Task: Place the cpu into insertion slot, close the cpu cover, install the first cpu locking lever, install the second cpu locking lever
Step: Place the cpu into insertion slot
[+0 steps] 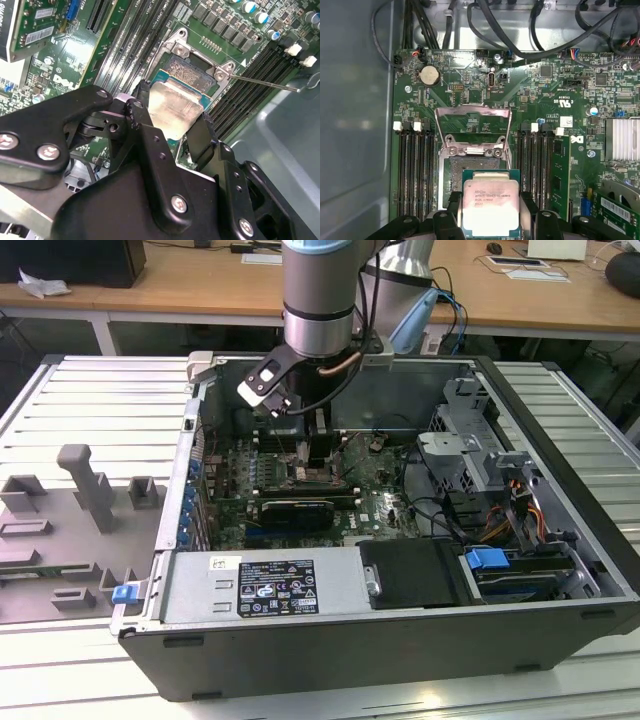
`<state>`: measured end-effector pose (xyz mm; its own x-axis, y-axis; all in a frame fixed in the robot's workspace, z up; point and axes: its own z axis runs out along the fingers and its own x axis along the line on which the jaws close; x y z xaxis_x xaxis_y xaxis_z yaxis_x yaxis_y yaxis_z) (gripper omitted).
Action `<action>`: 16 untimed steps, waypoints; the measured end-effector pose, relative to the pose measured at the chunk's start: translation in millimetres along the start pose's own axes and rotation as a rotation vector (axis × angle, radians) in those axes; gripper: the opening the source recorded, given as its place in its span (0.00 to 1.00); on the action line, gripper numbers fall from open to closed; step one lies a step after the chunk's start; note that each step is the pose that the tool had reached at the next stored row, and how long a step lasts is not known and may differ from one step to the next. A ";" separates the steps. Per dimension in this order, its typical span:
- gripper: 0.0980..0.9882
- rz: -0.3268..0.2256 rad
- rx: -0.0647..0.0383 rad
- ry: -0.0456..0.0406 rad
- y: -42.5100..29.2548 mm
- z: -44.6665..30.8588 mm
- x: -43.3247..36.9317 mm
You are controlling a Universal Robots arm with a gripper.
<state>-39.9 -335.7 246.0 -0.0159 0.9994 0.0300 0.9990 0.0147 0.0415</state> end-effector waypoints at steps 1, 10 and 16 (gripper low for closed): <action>0.50 0.000 0.001 0.0000 -0.1 0.2 0.0; 0.50 0.000 0.002 0.0000 -0.2 4.9 -0.1; 0.50 0.000 0.002 -0.0001 -0.4 8.6 0.4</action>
<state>-39.9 -335.0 237.4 -0.0157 0.9994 0.0299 0.9991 0.0145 0.0397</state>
